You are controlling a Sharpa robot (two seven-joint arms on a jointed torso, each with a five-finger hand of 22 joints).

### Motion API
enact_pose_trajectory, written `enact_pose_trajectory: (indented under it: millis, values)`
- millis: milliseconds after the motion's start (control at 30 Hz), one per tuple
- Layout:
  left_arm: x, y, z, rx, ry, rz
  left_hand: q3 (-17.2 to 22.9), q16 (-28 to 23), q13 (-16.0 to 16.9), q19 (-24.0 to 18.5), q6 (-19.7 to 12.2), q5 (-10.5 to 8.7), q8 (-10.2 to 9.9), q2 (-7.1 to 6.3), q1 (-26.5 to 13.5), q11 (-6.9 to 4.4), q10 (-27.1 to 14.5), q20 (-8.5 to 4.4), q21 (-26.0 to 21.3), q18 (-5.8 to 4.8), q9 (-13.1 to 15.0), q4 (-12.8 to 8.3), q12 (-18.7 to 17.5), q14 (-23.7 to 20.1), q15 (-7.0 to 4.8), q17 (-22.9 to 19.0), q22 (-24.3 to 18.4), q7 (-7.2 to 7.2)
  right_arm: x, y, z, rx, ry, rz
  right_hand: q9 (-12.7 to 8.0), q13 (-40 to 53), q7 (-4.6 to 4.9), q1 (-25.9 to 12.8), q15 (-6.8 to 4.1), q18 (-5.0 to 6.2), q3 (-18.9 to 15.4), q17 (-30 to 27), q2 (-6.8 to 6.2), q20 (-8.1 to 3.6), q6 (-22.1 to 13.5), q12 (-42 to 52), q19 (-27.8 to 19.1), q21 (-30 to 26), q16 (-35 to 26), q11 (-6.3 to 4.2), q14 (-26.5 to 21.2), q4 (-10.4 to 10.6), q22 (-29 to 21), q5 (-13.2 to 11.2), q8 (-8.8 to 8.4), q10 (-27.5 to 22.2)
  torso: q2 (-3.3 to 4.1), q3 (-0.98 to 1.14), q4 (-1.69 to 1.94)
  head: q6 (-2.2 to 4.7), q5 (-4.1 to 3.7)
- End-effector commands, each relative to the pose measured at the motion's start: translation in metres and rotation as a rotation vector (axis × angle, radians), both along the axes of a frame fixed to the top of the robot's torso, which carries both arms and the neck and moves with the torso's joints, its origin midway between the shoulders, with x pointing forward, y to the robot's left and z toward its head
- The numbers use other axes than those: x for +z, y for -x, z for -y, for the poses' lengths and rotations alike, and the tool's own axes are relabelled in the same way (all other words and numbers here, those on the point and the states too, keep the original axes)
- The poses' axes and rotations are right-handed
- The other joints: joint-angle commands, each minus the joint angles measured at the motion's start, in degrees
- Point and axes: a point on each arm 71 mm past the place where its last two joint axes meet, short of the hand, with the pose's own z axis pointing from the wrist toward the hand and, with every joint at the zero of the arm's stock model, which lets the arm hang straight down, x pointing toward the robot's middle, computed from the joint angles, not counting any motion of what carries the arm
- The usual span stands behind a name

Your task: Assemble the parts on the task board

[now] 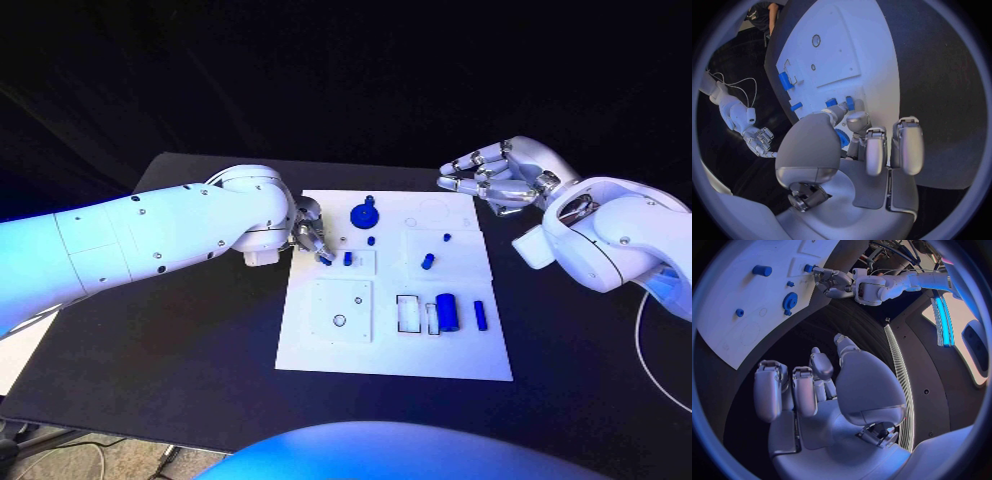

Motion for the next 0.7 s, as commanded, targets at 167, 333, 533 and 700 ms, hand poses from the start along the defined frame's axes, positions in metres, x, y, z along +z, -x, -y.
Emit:
enact_pose_trajectory:
  millis: [167,333,533,700]
  values:
    - [-0.0055,0.0021,0.0022,0.003,-0.019,-0.036,4.72,0.17,-0.10,1.97,1.42,0.18,0.42,-0.14,-1.29,-0.21,0.67,-0.04,-0.06,-0.68,-0.18,-4.67,-0.16,5.93,-0.19,15.07,7.75,-0.63,-0.0004,0.0011,-0.0014,0.015,0.007,-0.001,0.05,0.07,0.02,-0.15,-0.27,0.20,-0.23,9.38,0.31,0.04,0.19,0.10,-0.27,-0.28,-0.27,-0.04,4.59,-0.07,-0.06,0.29,0.25,-0.16,0.04,0.05,-0.11,-0.13,0.04]
    - [-0.0064,0.0013,0.0029,0.007,-0.027,-0.044,3.13,0.17,-0.10,2.09,2.09,0.13,0.60,-0.49,-2.61,-0.48,0.95,-0.19,0.07,-0.72,-0.40,-3.87,-0.07,5.93,-0.39,15.07,7.96,-0.98,-0.0003,0.0014,-0.0014,0.015,0.007,-0.001,0.05,0.07,0.02,-0.15,-0.27,0.20,-0.23,9.38,0.31,0.04,0.19,0.10,-0.27,-0.28,-0.27,-0.04,4.59,-0.07,-0.06,0.29,0.25,-0.16,0.02,0.08,-0.09,-0.21,-0.01]
    - [-0.0080,0.0004,0.0018,0.019,-0.043,-0.062,1.21,0.17,-0.12,2.21,2.67,0.14,0.64,-0.08,-4.89,-0.60,1.09,-0.36,0.19,-0.77,-0.72,-2.13,-0.03,5.93,-0.54,15.07,8.16,-1.12,-0.0003,0.0016,-0.0010,0.013,0.007,-0.002,0.05,0.07,0.02,-0.15,-0.27,0.20,-0.23,9.38,0.31,0.04,0.19,0.10,-0.27,-0.28,-0.27,-0.04,4.59,-0.07,-0.06,0.29,0.25,-0.16,0.01,0.05,-0.05,-0.26,-0.11]
    - [-0.0089,-0.0003,0.0017,0.023,-0.052,-0.071,0.15,0.17,-0.11,2.22,2.89,0.13,0.67,-0.15,-5.84,-0.66,1.12,-0.44,0.19,-0.77,-0.88,-1.51,0.01,5.93,-0.61,15.07,8.19,-1.19,-0.0003,0.0016,-0.0007,0.011,0.008,-0.003,0.05,0.07,0.02,-0.15,-0.27,0.20,-0.23,9.38,0.31,0.04,0.19,0.10,-0.27,-0.28,-0.27,-0.04,4.59,-0.07,-0.06,0.29,0.25,-0.16,-0.02,0.05,-0.13,-0.27,-0.17]
